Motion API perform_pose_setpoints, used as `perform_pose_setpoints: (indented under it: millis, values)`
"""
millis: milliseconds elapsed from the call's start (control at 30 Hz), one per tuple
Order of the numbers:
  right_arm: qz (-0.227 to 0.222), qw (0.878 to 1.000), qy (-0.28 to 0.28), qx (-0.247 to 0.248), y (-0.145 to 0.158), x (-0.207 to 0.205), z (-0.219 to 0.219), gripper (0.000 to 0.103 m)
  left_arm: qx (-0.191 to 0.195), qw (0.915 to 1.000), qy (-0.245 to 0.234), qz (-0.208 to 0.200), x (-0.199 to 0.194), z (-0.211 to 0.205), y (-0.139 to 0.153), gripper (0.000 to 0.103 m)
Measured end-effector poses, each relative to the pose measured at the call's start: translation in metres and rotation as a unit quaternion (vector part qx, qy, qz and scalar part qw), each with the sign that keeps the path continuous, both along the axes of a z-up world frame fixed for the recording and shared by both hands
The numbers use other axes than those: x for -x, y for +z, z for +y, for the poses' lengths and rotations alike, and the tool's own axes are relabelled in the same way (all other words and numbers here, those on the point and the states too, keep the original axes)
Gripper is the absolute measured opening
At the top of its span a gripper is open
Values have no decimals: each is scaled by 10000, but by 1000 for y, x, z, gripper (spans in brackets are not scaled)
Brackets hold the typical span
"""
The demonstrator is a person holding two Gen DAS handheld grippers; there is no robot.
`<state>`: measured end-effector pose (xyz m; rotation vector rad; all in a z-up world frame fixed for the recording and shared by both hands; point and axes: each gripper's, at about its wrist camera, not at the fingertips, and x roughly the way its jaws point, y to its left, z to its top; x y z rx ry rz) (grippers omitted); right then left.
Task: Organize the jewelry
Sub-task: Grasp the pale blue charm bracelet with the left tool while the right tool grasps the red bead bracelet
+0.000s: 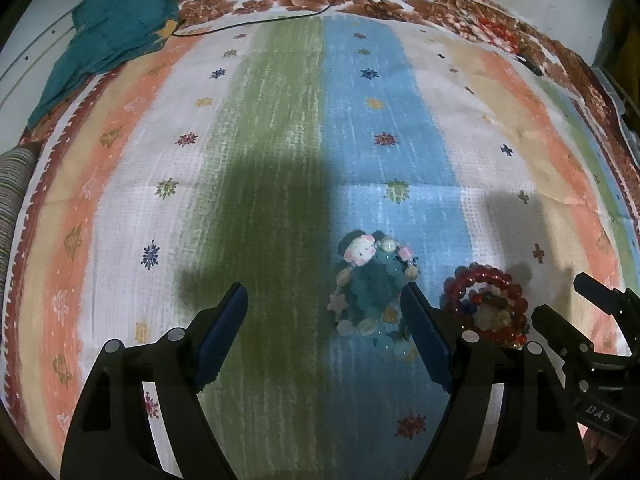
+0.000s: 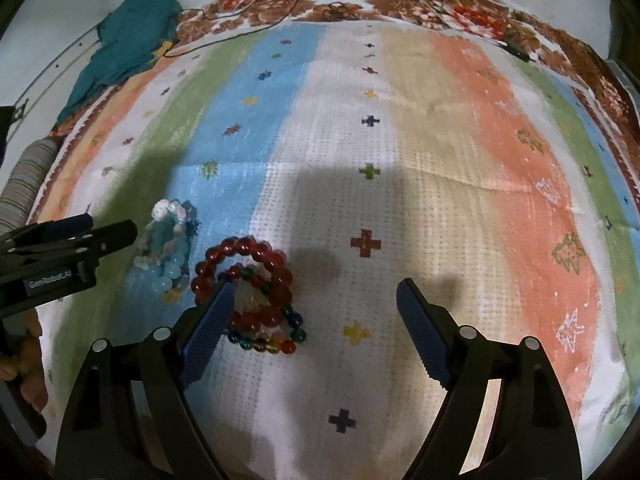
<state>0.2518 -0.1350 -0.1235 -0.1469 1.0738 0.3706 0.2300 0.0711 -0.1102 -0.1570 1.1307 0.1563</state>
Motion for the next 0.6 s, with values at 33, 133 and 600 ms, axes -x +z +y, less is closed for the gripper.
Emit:
perform_pose_setpoints:
  millis: [33,133,600]
  values:
    - [-4,10000,21,-3,0,-1,1,83,2,10000,8,-21,-1,1,0,77]
    - [35,10000,46,-14,-4,-5,3,83,-35,10000,-25,8,-3,-1,-2,77]
    - [262,9996,137,17,-23,-18,9,47,-94,9997,-175,125,-28,-6,-21,58]
